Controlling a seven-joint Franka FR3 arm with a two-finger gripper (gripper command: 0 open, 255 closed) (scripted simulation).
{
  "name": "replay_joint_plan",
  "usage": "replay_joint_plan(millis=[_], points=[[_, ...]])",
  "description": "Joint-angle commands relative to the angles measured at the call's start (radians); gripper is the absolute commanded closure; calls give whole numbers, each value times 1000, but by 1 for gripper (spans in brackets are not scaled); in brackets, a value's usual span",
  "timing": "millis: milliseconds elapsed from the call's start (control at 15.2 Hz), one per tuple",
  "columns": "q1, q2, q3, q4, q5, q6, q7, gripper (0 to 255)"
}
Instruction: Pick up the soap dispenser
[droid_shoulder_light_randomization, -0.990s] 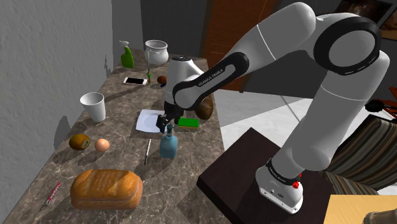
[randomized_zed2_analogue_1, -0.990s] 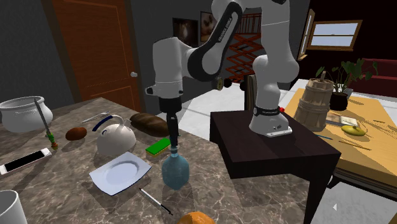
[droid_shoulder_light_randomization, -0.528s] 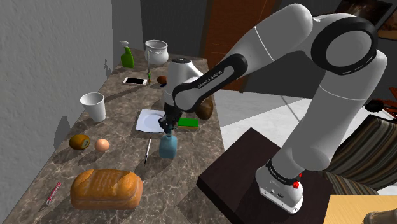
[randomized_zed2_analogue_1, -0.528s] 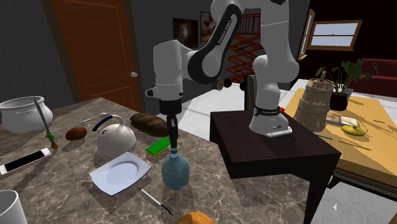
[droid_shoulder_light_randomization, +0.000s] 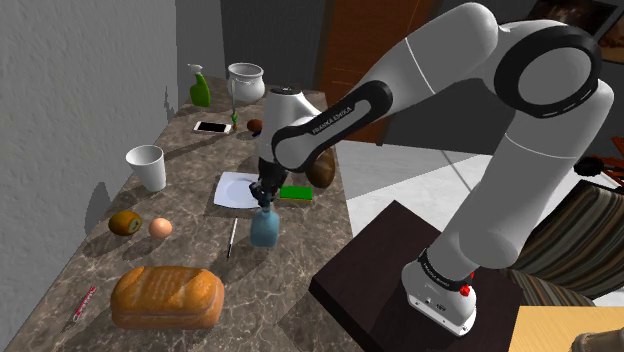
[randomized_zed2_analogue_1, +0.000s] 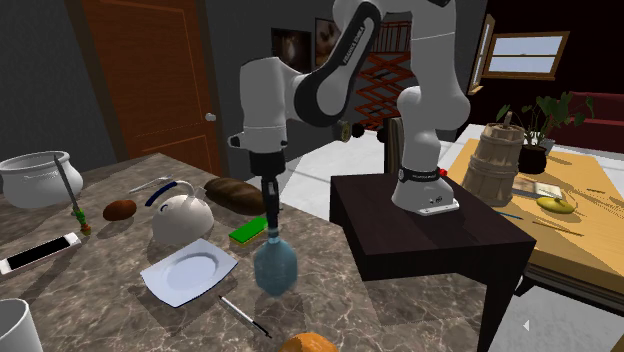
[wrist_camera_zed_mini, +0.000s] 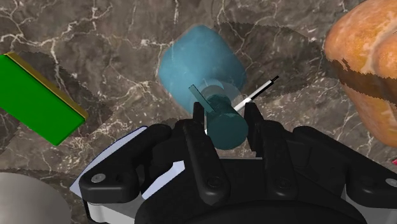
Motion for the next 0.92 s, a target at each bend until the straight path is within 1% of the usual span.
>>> replay_joint_plan(millis=[0,726,858], points=[[0,-21,3,4,5,-24,1,255],[-7,-122,5,49,27,-168,-3,255],[-7,-123,5,50,28,-170,-3,255]])
